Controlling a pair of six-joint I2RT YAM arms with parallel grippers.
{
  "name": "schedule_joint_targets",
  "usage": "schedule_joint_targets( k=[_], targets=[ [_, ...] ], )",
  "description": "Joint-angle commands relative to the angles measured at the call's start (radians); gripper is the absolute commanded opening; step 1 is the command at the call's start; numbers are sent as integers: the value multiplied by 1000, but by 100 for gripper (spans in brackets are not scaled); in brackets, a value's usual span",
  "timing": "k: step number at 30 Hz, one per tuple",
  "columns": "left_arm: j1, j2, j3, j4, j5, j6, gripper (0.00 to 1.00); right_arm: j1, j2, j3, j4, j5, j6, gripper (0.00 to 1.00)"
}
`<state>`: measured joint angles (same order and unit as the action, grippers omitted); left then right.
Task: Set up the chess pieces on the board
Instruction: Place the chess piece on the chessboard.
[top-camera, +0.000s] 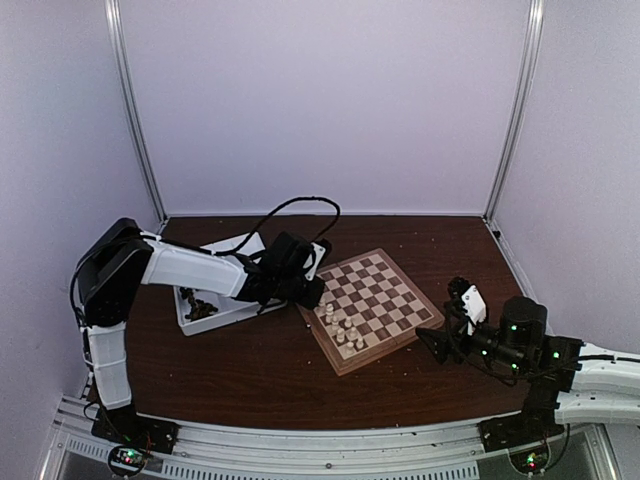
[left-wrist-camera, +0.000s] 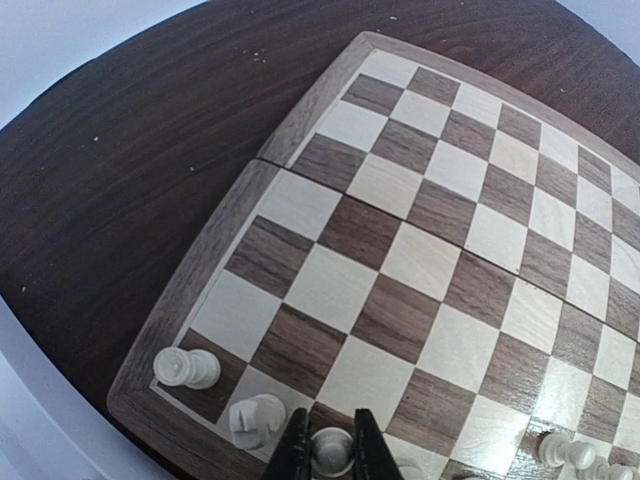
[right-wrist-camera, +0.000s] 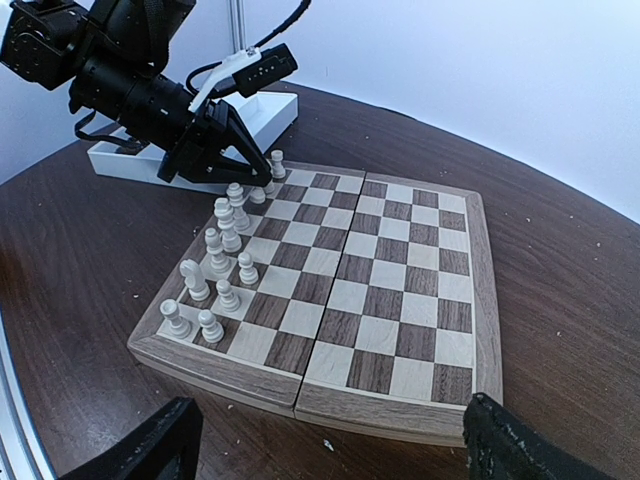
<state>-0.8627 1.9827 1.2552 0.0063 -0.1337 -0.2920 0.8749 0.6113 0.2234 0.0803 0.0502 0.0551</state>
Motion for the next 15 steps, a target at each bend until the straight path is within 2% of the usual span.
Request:
schedule_joint_targets(
  k=[1,13,15],
  targets=[
    [11,17,27,48,4,11,0,-2,-3,-10,22,10,0,92],
    [13,22,27,38,20,3,0,-2,-1,-10,24,12,0,92],
    [13,21,30,33,20,3,3,-2,1,-10,24,13,-1,92]
  ],
)
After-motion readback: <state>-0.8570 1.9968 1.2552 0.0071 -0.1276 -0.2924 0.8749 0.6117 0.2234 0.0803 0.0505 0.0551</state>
